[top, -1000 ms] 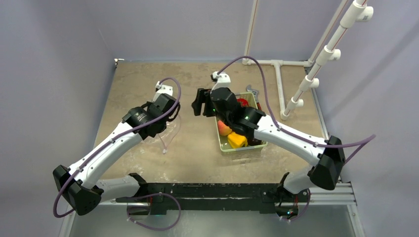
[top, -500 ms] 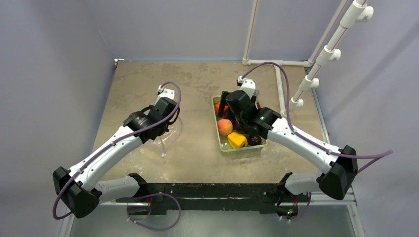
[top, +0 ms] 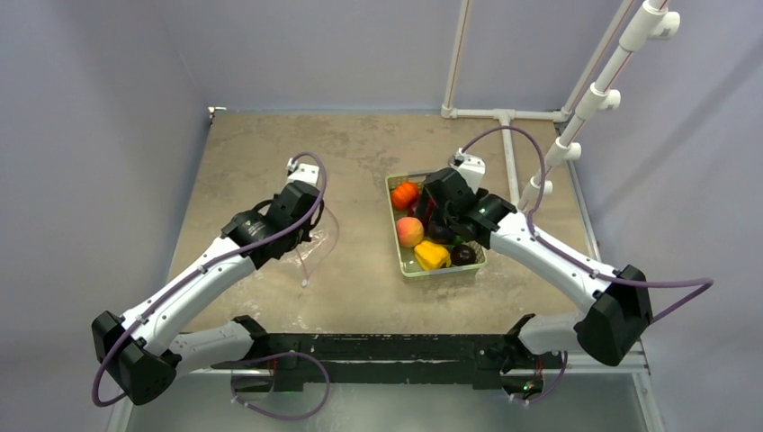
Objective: Place the food in the zip-top bag and seal the zipper
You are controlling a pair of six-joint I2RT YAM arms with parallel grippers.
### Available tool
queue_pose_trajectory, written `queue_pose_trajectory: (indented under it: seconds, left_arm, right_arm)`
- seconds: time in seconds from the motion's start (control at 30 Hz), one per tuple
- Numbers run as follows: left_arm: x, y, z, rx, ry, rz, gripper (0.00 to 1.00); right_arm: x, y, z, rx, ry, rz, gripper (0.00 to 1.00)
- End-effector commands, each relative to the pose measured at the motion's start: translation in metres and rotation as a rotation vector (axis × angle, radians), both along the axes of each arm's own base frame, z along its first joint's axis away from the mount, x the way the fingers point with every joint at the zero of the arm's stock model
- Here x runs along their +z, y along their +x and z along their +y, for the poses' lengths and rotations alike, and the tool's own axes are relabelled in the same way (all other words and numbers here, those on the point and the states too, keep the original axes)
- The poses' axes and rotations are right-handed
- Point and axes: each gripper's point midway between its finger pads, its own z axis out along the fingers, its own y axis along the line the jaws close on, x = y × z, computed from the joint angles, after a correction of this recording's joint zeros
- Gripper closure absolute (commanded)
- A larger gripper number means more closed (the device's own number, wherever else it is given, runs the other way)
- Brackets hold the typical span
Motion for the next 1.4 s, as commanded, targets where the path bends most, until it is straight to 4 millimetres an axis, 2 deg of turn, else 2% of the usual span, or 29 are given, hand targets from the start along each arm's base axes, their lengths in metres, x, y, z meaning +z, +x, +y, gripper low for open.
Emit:
queue_pose_trajectory:
  seconds: [0.0, 0.2, 0.63, 0.8, 0.93, 1.07, 1.2, 1.37]
  left_arm:
    - [0.010, 0.008, -0.011, -0.015, -0.087, -0.077, 1.00]
    - [0.006, 0.011, -0.016, -0.045, -0.113, -0.113, 1.00]
    - [0.000, 0.008, -0.016, -0.062, -0.155, -0.154, 1.00]
    - [-0.001, 0.009, -0.017, -0.064, -0.146, -0.152, 1.00]
    - [-0.004, 0.009, -0.017, -0.065, -0.143, -0.144, 1.00]
    - [-0.003, 0.009, -0.016, -0.059, -0.141, -0.149, 1.00]
    - [-0.003, 0.010, -0.015, -0.054, -0.136, -0.151, 1.00]
    - [-0.004, 0.011, -0.014, -0.049, -0.131, -0.148, 1.00]
  right_arm:
    - [-0.004, 0.000, -0.018, -0.103, 0.026, 0.013, 0.05]
    - [-0.020, 0.004, -0.026, -0.149, 0.014, 0.041, 0.05]
    - [-0.056, 0.017, -0.025, -0.106, -0.007, 0.083, 0.08]
    - [-0.066, 0.020, -0.023, -0.095, -0.012, 0.093, 0.13]
    - [-0.066, 0.022, -0.024, -0.099, -0.013, 0.087, 0.26]
    - [-0.057, 0.024, -0.025, -0.105, -0.008, 0.065, 0.48]
    - [-0.036, 0.027, -0.025, -0.107, 0.011, 0.030, 0.65]
    - [-0.006, 0.034, -0.018, -0.074, 0.050, -0.032, 0.78]
